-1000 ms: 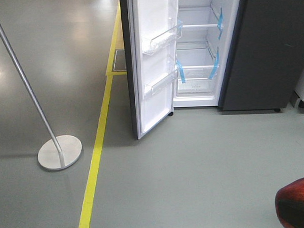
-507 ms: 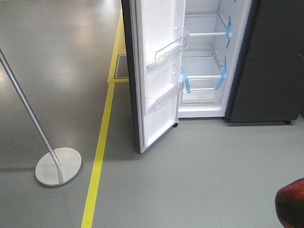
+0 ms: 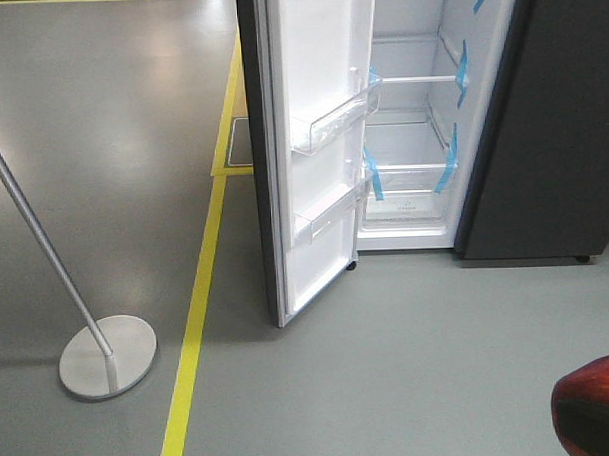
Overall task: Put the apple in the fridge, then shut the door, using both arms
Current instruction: 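Drive toward the open refrigerator door holding the apple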
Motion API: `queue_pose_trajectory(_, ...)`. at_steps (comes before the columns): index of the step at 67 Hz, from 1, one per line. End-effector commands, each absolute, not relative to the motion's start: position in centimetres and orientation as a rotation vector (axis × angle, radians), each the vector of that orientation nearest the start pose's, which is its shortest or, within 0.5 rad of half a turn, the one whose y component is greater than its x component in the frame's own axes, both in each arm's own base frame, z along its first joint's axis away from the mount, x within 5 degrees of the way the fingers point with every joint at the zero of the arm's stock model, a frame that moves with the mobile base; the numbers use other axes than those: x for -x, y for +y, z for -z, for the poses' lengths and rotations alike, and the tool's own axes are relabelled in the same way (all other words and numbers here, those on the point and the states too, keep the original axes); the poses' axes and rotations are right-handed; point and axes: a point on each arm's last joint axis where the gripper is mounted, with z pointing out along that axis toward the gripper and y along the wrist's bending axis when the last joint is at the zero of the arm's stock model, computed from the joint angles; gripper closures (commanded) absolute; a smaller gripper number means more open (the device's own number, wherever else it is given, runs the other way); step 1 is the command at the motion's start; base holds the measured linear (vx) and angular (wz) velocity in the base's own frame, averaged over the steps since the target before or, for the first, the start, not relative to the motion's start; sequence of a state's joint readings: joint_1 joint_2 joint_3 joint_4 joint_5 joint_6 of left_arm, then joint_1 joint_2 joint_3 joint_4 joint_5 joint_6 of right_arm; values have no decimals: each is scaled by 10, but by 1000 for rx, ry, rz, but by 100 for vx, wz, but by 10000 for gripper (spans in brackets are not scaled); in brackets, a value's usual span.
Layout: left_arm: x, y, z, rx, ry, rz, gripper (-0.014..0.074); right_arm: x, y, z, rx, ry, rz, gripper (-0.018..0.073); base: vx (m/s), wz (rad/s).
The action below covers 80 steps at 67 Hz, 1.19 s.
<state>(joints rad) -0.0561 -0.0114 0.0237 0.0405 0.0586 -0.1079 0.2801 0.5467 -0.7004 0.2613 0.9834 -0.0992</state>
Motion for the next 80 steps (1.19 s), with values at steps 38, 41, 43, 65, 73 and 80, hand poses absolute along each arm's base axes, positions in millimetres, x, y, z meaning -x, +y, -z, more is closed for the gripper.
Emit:
queue_pose_trajectory(38, -54, -3, -213, 13, 1455, 101, 603, -78, 43, -338, 364, 2194, -427, 427, 10, 1)
queue_pose_trajectory(41, -54, -3, -213, 13, 1455, 101, 603, -78, 43, -338, 364, 2194, -427, 427, 8, 1)
queue_pose_trajectory(43, -54, -3, -213, 13, 1455, 101, 603, -78, 43, -338, 364, 2194, -427, 427, 9, 1)
queue_pose_trajectory(65, -54, -3, -213, 13, 1455, 101, 603, -78, 43, -338, 364, 2194, -427, 427, 9, 1)
queue_pose_trajectory(73, -54, -3, -213, 13, 1455, 101, 603, -78, 43, -338, 364, 2194, -427, 427, 9, 0)
queue_pose_trajectory(80, -54, -3, -213, 13, 1455, 101, 603, -78, 43, -338, 364, 2194, -427, 427, 10, 0)
